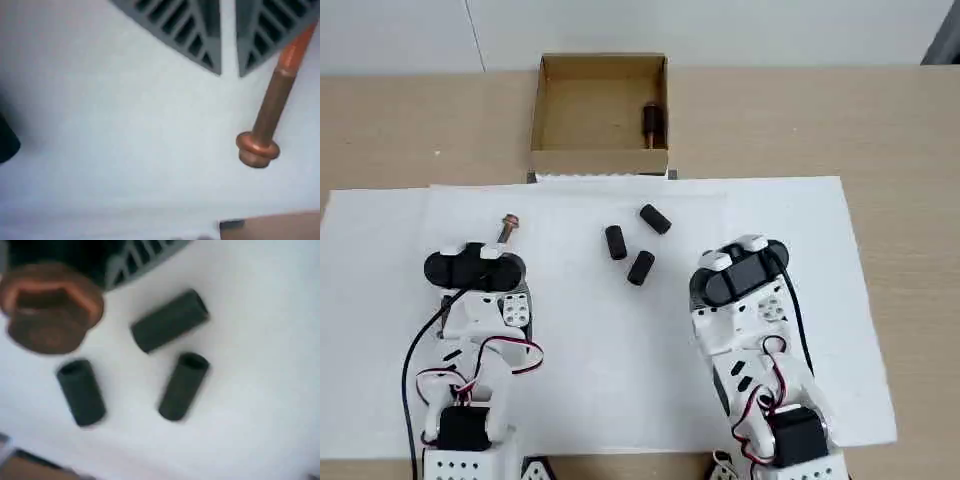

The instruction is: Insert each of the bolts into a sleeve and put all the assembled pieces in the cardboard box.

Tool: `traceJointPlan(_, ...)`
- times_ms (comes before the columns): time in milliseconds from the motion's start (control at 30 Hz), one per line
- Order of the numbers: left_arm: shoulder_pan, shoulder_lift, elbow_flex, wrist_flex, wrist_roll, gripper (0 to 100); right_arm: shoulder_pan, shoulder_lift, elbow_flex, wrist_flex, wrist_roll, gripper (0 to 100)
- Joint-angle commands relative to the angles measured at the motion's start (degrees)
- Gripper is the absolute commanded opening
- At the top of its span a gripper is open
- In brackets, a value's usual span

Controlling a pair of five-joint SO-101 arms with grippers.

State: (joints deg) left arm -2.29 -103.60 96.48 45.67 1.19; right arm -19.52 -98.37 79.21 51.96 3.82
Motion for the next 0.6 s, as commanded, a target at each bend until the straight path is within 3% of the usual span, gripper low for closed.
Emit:
traceJointPlan(0,-0.5,-0.4,-0.1,2.1,-0.4,1,-0.6,8.0,-11.5,0.9,-1.0,0.2)
traceJointPlan(233,-0.4,-0.5,-0.1,5.2,-0.4,1,-0.7,34.9,-31.7,0.7,-5.1,0.2)
traceJointPlan(567,-0.3,-0.5,-0.2,5.2,-0.4,1,-0.8,65.8,-51.4,-11.7,0.5,0.3)
